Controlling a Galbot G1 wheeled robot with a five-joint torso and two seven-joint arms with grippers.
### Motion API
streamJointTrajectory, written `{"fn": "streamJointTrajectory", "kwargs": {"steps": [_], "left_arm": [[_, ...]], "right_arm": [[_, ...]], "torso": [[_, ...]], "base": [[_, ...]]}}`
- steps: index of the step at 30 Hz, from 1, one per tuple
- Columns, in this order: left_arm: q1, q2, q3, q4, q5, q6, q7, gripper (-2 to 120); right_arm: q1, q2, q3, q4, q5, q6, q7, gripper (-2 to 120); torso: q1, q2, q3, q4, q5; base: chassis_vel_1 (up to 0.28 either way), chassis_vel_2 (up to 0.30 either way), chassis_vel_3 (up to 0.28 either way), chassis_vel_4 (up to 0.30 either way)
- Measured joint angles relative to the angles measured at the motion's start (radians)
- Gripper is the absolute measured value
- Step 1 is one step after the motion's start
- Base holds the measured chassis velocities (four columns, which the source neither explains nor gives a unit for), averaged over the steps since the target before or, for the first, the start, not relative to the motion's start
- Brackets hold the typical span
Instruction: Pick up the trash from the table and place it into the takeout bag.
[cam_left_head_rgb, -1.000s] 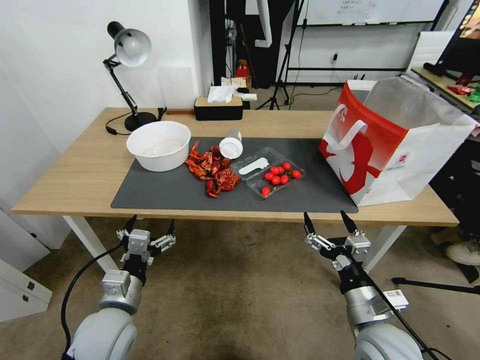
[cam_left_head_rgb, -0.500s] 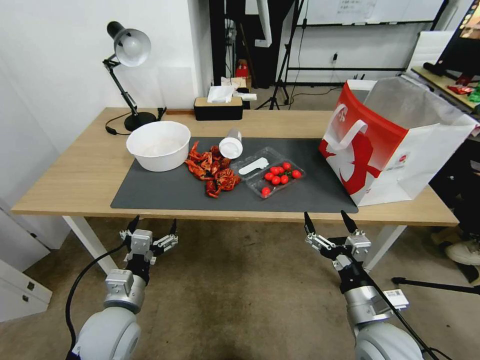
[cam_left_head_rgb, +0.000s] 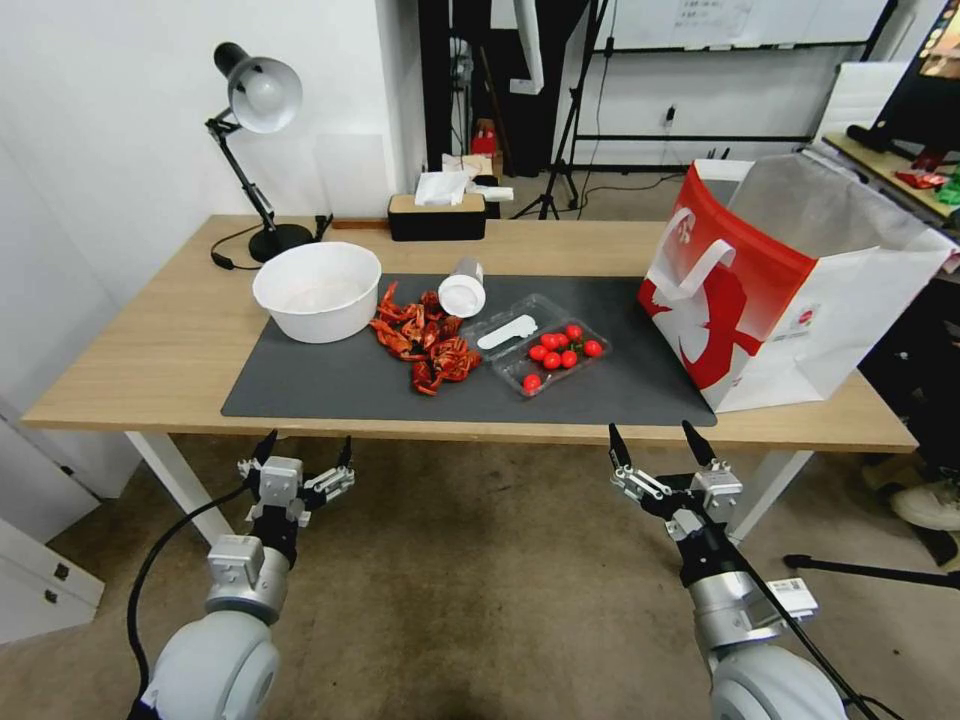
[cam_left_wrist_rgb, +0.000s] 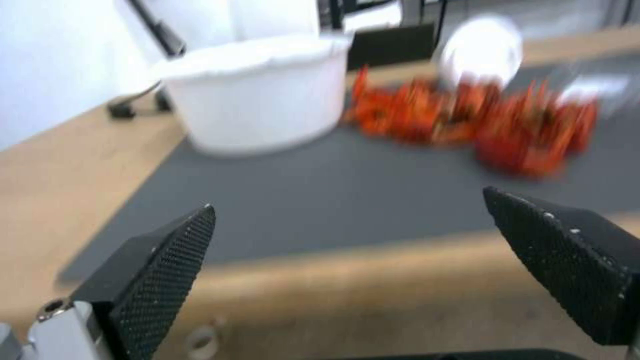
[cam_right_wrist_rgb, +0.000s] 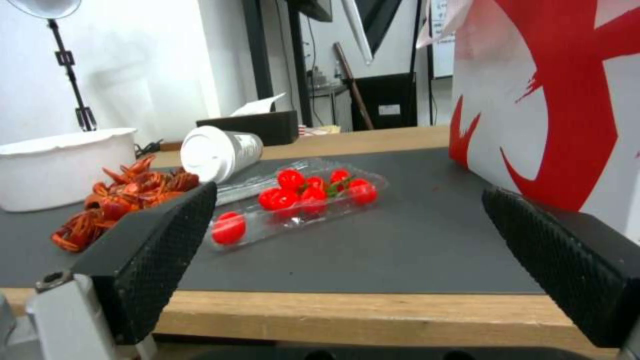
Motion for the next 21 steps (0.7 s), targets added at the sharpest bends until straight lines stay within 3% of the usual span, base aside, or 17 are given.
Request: {"fn": "streamJointTrajectory", "kwargs": {"steps": [1, 2, 5, 6, 7, 8, 9, 11, 12, 13, 14, 17, 18, 21], "left_arm": [[-0.048, 0.030, 0.008, -0.022, -0.050, 0.047, -0.004, 100], [-0.048, 0.030, 0.008, -0.022, -0.050, 0.047, -0.004, 100], [-0.240, 0.135, 0.071, -0.039, -0.256, 0.148, -0.007, 100], [-0.240, 0.135, 0.071, -0.039, -0.256, 0.148, -0.007, 100], [-0.305, 0.168, 0.100, -0.036, -0.321, 0.173, -0.009, 100], [-0.415, 0.216, 0.158, -0.005, -0.421, 0.203, -0.018, 100], [-0.415, 0.216, 0.158, -0.005, -0.421, 0.203, -0.018, 100], [-0.642, 0.272, 0.283, 0.091, -0.565, 0.222, -0.037, 100], [-0.642, 0.272, 0.283, 0.091, -0.565, 0.222, -0.037, 100], [-0.757, 0.283, 0.358, 0.145, -0.620, 0.227, -0.044, 100], [-0.757, 0.283, 0.358, 0.145, -0.620, 0.227, -0.044, 100], [-0.994, 0.278, 0.551, 0.250, -0.710, 0.248, -0.054, 100], [-0.994, 0.278, 0.551, 0.250, -0.710, 0.248, -0.054, 100], [-1.189, 0.226, 0.721, 0.366, -0.730, 0.279, -0.065, 100]], "right_arm": [[-0.002, -0.001, 0.001, 0.003, 0.000, 0.000, 0.000, 100], [-0.002, -0.001, 0.001, 0.003, 0.000, 0.000, 0.000, 100], [-0.006, -0.001, 0.002, 0.008, -0.002, 0.000, 0.000, 100], [-0.006, -0.001, 0.002, 0.008, -0.002, 0.000, 0.000, 100], [-0.008, 0.000, 0.002, 0.009, -0.005, 0.000, 0.000, 100], [-0.011, 0.002, 0.001, 0.011, -0.010, 0.000, 0.001, 100], [-0.011, 0.002, 0.001, 0.011, -0.010, 0.000, 0.001, 100], [-0.016, 0.007, -0.001, 0.016, -0.022, -0.001, 0.003, 100], [-0.016, 0.007, -0.001, 0.016, -0.022, -0.001, 0.003, 100], [-0.019, 0.009, -0.001, 0.021, -0.026, -0.003, 0.006, 100], [-0.019, 0.009, -0.001, 0.021, -0.026, -0.003, 0.006, 100], [-0.025, 0.011, 0.001, 0.028, -0.033, -0.007, 0.010, 100], [-0.025, 0.011, 0.001, 0.028, -0.033, -0.007, 0.010, 100], [-0.032, 0.017, 0.006, 0.033, -0.038, -0.008, 0.013, 100]], "torso": [[0.000, 0.000, 0.000, -0.0002, 0.0000], [0.000, 0.000, 0.000, -0.0002, 0.0000], [0.000, 0.000, 0.000, -0.0004, -0.0001], [0.000, 0.000, 0.000, -0.0004, -0.0001], [0.000, 0.000, 0.000, -0.0012, 0.0001], [0.000, 0.000, 0.000, -0.0003, 0.0000], [0.000, 0.000, 0.000, -0.0003, 0.0000], [0.000, 0.000, 0.000, -0.0005, -0.0001], [0.000, 0.000, 0.000, -0.0005, -0.0001], [0.000, 0.000, 0.000, -0.0004, -0.0001], [0.000, 0.000, 0.000, -0.0004, -0.0001], [0.000, 0.000, 0.000, -0.0006, 0.0000], [0.000, 0.000, 0.000, -0.0006, 0.0000], [0.000, 0.000, 0.000, -0.0003, 0.0001]], "base": [[0.000, 0.000, 0.000, 0.000], [0.000, 0.000, 0.000, 0.000], [0.000, 0.000, 0.000, 0.000], [0.000, 0.000, 0.000, 0.000], [0.000, 0.000, 0.000, 0.000], [0.000, 0.000, 0.000, 0.000], [0.000, 0.000, 0.000, 0.000], [0.000, 0.000, 0.000, 0.000], [0.000, 0.000, 0.000, 0.000], [0.000, 0.000, 0.000, 0.000], [0.000, 0.000, 0.000, 0.000], [0.000, 0.000, 0.000, 0.000], [0.000, 0.000, 0.000, 0.000], [0.000, 0.000, 0.000, 0.000]]}}
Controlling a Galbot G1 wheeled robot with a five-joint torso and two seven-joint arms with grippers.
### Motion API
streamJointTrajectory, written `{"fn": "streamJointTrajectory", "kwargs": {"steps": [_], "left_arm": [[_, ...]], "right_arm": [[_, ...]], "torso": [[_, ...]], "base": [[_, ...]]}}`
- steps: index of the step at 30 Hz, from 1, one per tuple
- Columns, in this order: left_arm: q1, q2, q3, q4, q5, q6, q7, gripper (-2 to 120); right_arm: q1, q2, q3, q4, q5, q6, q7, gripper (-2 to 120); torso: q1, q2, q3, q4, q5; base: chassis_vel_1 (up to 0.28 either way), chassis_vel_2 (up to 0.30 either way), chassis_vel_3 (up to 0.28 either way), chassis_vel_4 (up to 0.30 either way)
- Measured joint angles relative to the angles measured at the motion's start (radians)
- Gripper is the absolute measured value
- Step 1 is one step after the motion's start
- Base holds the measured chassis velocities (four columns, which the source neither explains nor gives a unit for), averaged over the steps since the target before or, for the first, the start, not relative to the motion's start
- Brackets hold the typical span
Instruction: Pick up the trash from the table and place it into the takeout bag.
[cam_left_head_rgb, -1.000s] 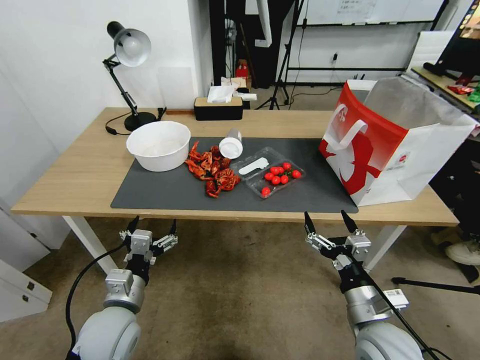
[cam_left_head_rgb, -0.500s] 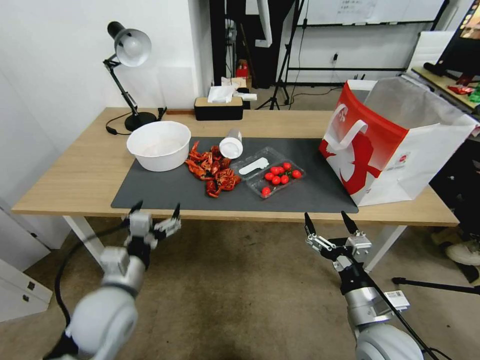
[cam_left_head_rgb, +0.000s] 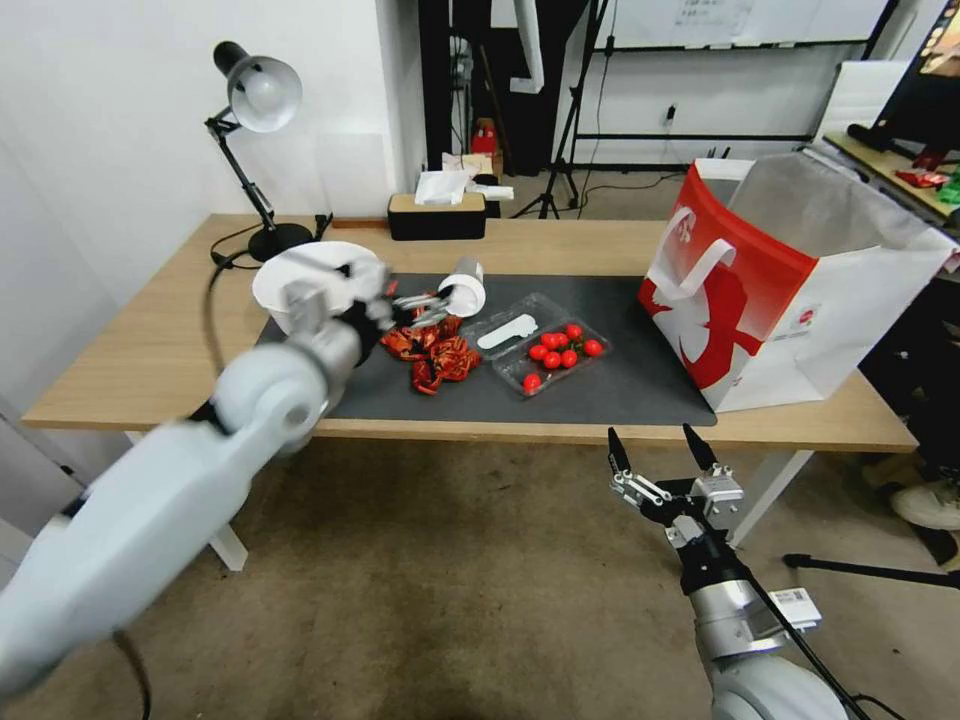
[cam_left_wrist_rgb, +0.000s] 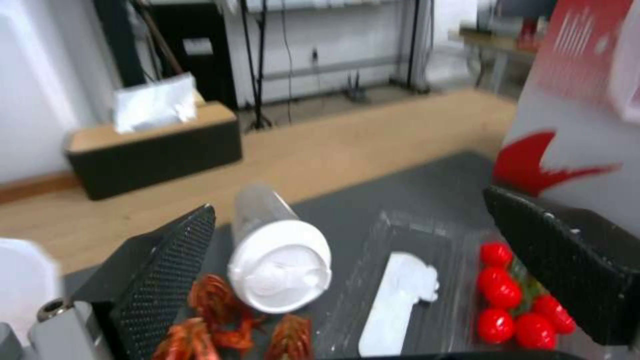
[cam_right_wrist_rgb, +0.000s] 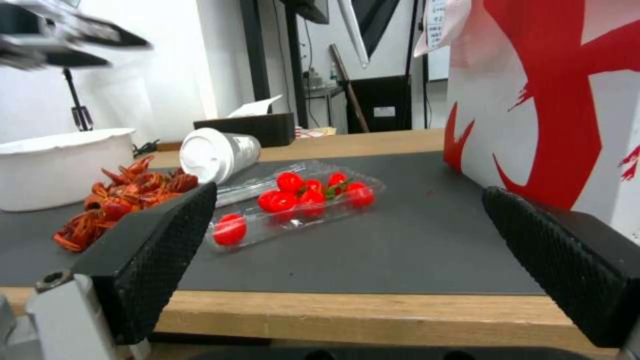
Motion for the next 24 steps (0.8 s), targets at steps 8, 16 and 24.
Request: {"fn": "streamJointTrajectory", "kwargs": {"steps": [8, 16, 24], "left_arm": [[-0.129, -0.116, 0.121, 0.178, -0.077, 0.061, -0.082, 100], [-0.202, -0.214, 0.162, 0.326, -0.145, 0.105, -0.186, 100], [-0.229, -0.267, 0.176, 0.398, -0.142, 0.112, -0.250, 100]], "right_arm": [[-0.002, 0.004, 0.005, 0.001, -0.002, -0.001, 0.002, 100], [-0.003, 0.003, 0.012, 0.001, -0.002, -0.001, 0.002, 100], [-0.008, 0.002, 0.023, 0.002, 0.001, 0.002, 0.001, 100]], "torso": [[0.000, 0.000, 0.000, 0.0000, 0.0000], [0.000, 0.000, 0.000, 0.0000, 0.0000], [0.000, 0.000, 0.000, 0.0001, -0.0001]], "base": [[0.000, 0.000, 0.000, 0.000], [0.000, 0.000, 0.000, 0.000], [0.000, 0.000, 0.000, 0.000]]}}
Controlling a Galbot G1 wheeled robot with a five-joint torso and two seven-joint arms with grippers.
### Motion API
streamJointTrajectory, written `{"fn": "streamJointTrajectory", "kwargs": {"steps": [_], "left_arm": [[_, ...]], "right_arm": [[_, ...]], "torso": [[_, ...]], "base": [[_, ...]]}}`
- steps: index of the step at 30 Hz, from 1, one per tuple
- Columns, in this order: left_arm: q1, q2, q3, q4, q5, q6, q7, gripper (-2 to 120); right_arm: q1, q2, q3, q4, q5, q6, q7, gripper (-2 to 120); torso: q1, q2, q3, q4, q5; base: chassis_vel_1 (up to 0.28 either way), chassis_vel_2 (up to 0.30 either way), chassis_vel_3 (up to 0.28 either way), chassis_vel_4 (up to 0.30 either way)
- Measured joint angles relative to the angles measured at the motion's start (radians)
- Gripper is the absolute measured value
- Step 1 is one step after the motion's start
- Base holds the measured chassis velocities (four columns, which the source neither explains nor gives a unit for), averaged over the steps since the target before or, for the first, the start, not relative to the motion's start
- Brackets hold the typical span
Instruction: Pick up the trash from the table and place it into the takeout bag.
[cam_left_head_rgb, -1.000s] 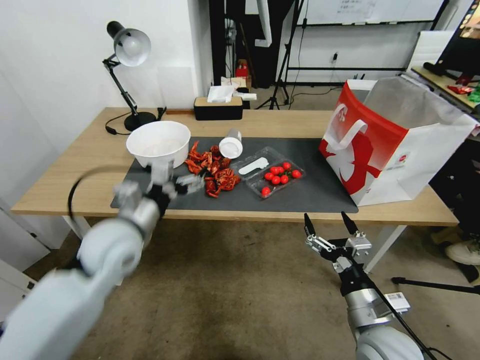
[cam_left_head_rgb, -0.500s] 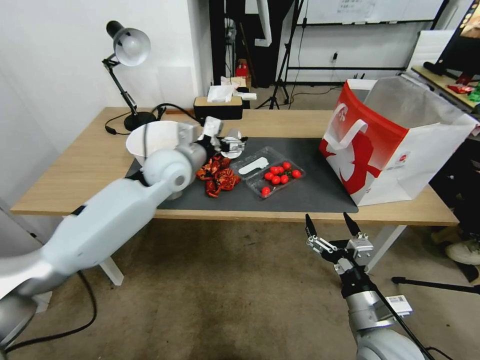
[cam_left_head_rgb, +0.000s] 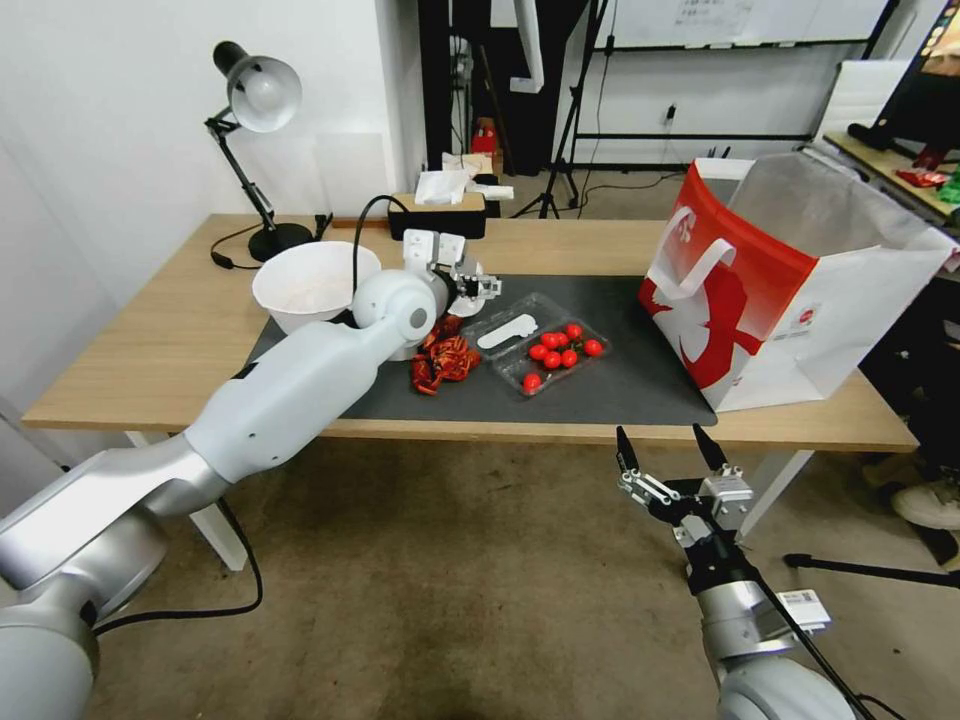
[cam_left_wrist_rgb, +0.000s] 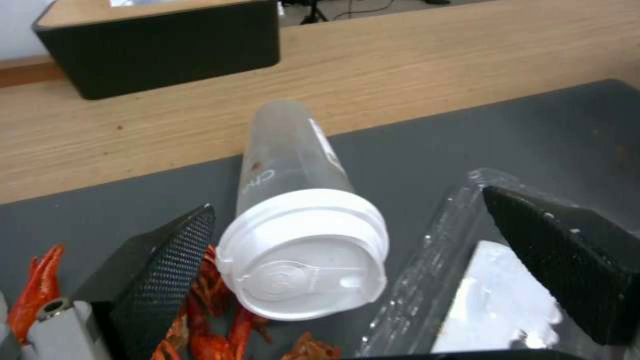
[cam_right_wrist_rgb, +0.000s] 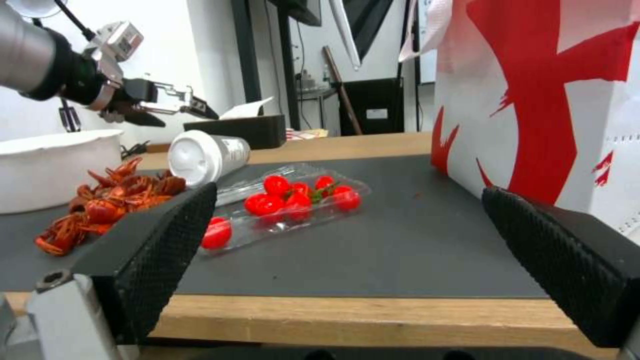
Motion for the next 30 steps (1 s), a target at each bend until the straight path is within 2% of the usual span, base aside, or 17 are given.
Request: {"fn": "streamJointTrajectory", "kwargs": {"steps": [5, 15, 30], "left_arm": [[-0.003, -0.016, 0.006, 0.030, 0.001, 0.001, -0.011, 100], [-0.020, -0.067, 0.006, 0.141, -0.005, 0.004, -0.037, 100], [-0.013, -0.086, 0.006, 0.184, -0.012, 0.005, -0.026, 100]], "right_arm": [[-0.002, 0.000, 0.001, 0.001, 0.001, 0.004, -0.001, 100], [-0.001, -0.002, 0.002, 0.002, 0.002, 0.006, -0.001, 100], [0.004, -0.005, 0.002, 0.000, 0.005, 0.006, -0.001, 100]], "torso": [[0.000, 0.000, 0.000, 0.0000, -0.0001], [0.000, 0.000, 0.000, -0.0001, -0.0001], [0.000, 0.000, 0.000, 0.0000, 0.0000]], "base": [[0.000, 0.000, 0.000, 0.000], [0.000, 0.000, 0.000, 0.000], [0.000, 0.000, 0.000, 0.000]]}}
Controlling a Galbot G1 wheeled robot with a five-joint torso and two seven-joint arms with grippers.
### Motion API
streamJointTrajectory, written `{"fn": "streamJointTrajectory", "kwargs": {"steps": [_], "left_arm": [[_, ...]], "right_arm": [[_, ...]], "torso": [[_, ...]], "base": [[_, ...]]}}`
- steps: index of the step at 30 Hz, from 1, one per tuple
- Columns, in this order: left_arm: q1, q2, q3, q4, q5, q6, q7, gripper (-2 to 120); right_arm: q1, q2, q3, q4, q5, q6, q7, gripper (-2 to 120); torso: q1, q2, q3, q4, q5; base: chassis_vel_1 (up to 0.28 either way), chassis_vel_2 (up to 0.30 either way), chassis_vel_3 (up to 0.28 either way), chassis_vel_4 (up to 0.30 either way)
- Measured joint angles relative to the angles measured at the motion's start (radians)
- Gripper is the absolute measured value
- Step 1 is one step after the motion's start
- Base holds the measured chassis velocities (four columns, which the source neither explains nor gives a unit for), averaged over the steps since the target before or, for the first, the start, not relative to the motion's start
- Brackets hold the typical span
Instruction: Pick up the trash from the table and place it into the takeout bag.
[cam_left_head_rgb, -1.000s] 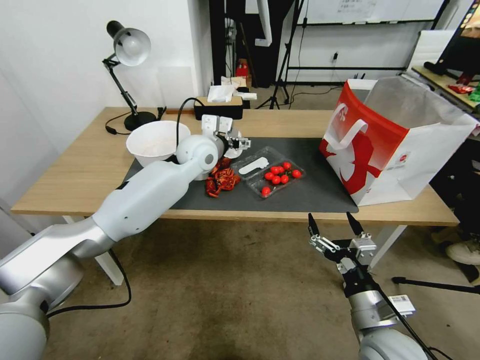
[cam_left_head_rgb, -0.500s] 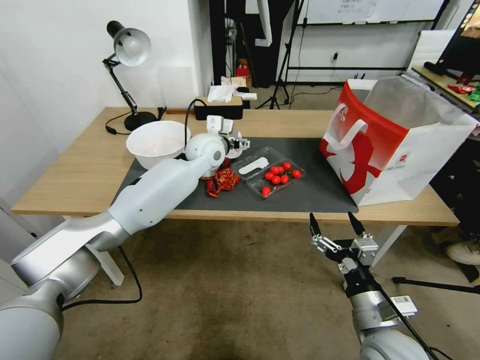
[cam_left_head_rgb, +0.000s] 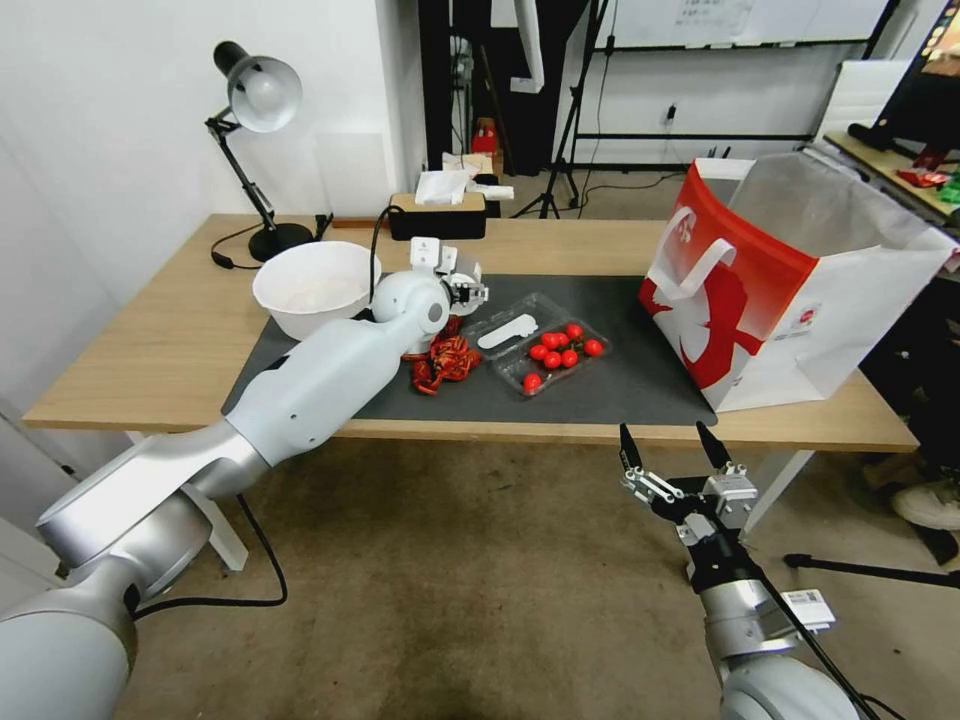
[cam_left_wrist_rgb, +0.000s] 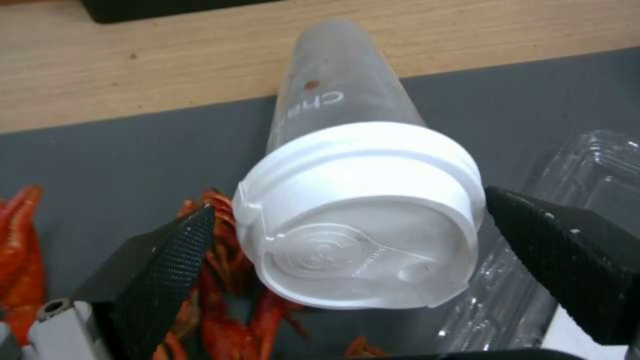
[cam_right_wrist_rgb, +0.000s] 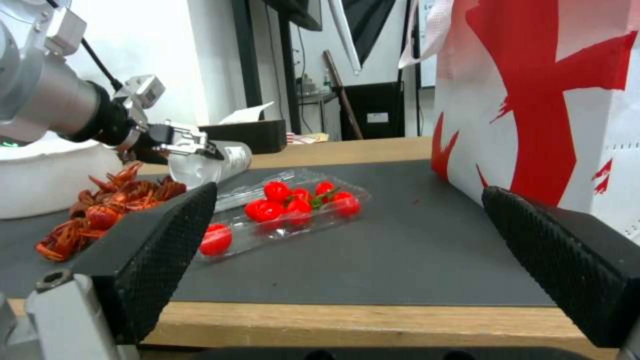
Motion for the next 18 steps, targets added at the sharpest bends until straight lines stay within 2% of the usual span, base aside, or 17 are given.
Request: {"fn": "streamJointTrajectory", "kwargs": {"steps": [13, 17, 18], "left_arm": [[0.002, -0.021, -0.009, 0.019, -0.025, -0.002, 0.004, 99], [0.002, -0.020, -0.009, 0.019, -0.028, -0.003, 0.002, 92], [0.001, -0.019, -0.009, 0.019, -0.029, -0.004, 0.001, 84]], "right_arm": [[-0.003, -0.005, 0.005, 0.002, 0.003, 0.000, 0.002, 100], [-0.003, -0.003, 0.004, 0.003, 0.003, 0.000, 0.002, 100], [-0.003, -0.003, 0.004, 0.003, 0.003, 0.000, 0.002, 100]], "torso": [[0.000, 0.000, 0.000, 0.0000, 0.0000], [0.000, 0.000, 0.000, 0.0000, 0.0000], [0.000, 0.000, 0.000, 0.0000, 0.0000]], "base": [[0.000, 0.000, 0.000, 0.000], [0.000, 0.000, 0.000, 0.000], [0.000, 0.000, 0.000, 0.000]]}}
